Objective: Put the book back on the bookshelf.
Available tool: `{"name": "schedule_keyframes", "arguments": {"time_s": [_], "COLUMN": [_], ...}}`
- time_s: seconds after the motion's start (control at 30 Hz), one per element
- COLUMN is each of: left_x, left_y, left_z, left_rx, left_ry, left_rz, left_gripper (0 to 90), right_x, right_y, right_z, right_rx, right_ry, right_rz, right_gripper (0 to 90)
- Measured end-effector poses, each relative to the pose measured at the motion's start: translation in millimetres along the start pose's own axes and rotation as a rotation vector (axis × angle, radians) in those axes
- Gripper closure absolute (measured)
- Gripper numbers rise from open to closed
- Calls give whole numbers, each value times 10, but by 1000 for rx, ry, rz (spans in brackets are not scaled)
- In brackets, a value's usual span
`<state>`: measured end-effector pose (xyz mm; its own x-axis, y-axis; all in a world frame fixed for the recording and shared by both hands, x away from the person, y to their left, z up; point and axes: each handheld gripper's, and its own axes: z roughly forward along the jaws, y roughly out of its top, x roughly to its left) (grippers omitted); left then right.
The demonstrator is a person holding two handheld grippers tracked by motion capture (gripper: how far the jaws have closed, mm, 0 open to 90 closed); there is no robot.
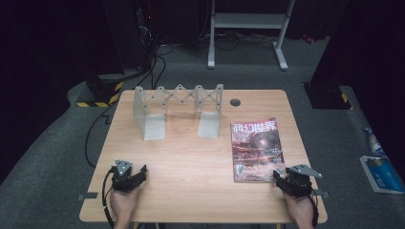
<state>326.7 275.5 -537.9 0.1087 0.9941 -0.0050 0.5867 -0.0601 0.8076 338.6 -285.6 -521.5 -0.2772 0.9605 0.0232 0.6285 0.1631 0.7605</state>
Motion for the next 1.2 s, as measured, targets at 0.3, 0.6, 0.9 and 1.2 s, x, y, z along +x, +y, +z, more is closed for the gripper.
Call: {"name": "schedule_keyframes", "arguments": {"time_s": [0.3, 0.6, 0.9, 1.2], "left_x": [1, -2, -1, 2], "left_y": [0, 0, -1, 1], "left_z": [1, 2, 1, 3], "left_rx": [0, -2, -2, -1], "left_ry": [-1, 1, 0, -2], "left_rz": [0, 0, 0, 1], "left_gripper": [344, 345, 345, 344], "right_x": [112, 211, 278, 334], "right_y": [-73, -160, -204, -267], "right_z": [-82, -177, -244, -313], "right_rx": [3, 0, 9, 10], "right_ry": [13, 30, 33, 45], "right_rz": [-15, -30, -51, -58], "right_gripper": [451, 451, 451, 451]}}
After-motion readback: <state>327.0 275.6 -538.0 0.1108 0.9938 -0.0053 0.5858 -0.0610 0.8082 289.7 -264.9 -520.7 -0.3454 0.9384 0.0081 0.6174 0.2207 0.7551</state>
